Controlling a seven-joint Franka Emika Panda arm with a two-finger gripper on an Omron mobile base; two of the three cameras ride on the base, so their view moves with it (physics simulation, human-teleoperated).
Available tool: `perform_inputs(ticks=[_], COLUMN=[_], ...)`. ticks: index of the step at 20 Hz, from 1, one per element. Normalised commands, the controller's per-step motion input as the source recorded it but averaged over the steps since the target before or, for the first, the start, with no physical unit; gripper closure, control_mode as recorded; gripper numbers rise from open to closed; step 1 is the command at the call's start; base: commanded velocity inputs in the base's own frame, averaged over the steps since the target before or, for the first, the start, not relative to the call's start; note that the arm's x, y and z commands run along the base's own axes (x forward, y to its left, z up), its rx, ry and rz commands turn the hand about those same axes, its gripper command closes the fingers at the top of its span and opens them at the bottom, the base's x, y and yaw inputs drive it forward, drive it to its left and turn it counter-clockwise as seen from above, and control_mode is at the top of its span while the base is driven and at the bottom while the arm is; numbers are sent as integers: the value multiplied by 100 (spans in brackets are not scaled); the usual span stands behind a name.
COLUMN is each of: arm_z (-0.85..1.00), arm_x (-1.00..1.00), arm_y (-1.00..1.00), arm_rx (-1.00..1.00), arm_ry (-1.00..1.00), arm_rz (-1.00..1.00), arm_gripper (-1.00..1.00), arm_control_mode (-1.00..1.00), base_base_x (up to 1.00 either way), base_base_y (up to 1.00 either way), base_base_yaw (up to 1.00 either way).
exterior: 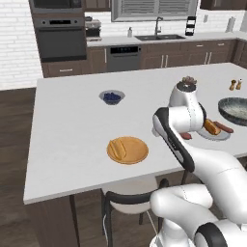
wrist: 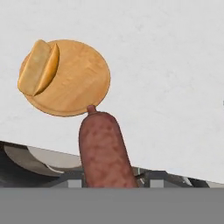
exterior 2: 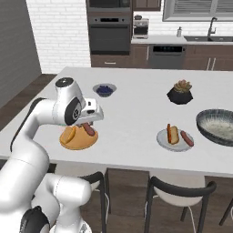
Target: Place one bun and one sausage from the bowl on each plate.
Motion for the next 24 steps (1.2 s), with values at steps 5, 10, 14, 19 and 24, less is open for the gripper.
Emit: perform_inputs(ticks=[5, 10, 14, 19, 24], arm_z=[-3, -16, -58, -33, -17], arm_x=[17, 61, 94, 99, 72], arm_y=[4, 20, 9, 33, 60], arm_rx=[0, 4, 30, 29, 6], arm_ry=[-2, -2, 22, 25, 9], arm_rz=[-1, -3, -7, -30, -48], arm_gripper=[100, 100, 100, 100, 100], arm_control_mode=[-100, -100, -100, -100, -100], base_base_x=[9, 0, 0, 0, 0], base_base_y=[29, 0, 0, 0, 0], base_base_yaw=[-3, 0, 0, 0, 0])
